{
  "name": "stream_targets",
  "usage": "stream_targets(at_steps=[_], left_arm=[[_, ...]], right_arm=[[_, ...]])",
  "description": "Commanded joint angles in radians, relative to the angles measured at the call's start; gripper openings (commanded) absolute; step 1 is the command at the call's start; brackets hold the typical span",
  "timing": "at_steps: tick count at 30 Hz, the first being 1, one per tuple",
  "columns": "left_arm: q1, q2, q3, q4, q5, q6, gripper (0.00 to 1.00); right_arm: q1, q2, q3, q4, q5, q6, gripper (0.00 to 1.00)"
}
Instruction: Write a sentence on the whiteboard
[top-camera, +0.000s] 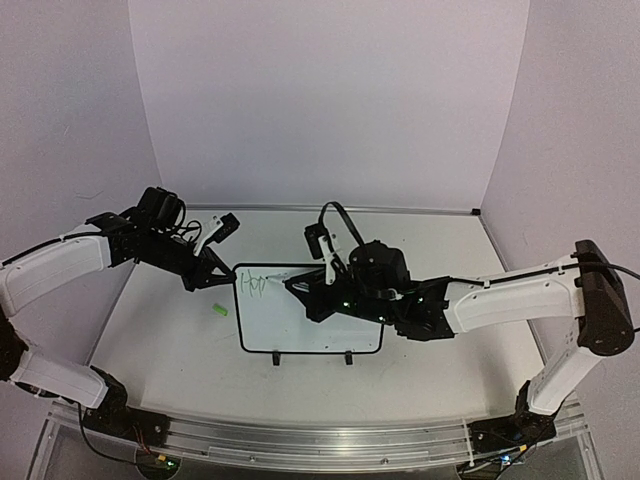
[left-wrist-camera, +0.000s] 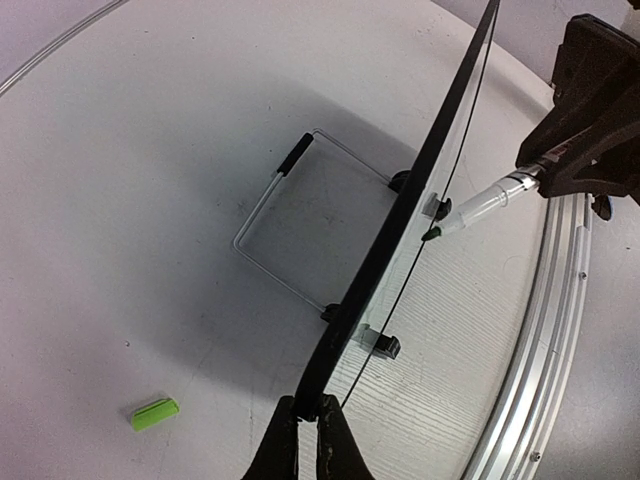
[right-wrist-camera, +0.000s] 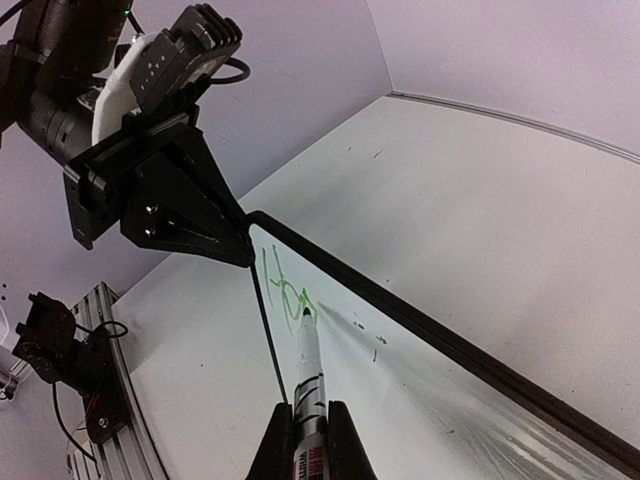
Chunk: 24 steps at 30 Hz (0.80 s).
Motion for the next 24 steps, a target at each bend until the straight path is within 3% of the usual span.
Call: stream_targets(at_steps=[1,24], left_arm=[[-0.005,-0.012,0.011,-0.01,-0.043,0.022,0.0],[-0.005,-0.005,0.013,-0.009,-0.041,0.021,0.0]], right_arm=[[-0.003,0.013,0.02,0.002,0.039,0.004,0.0],[-0.003,-0.023,0.008,-0.07,0.129,0.013,0.0]])
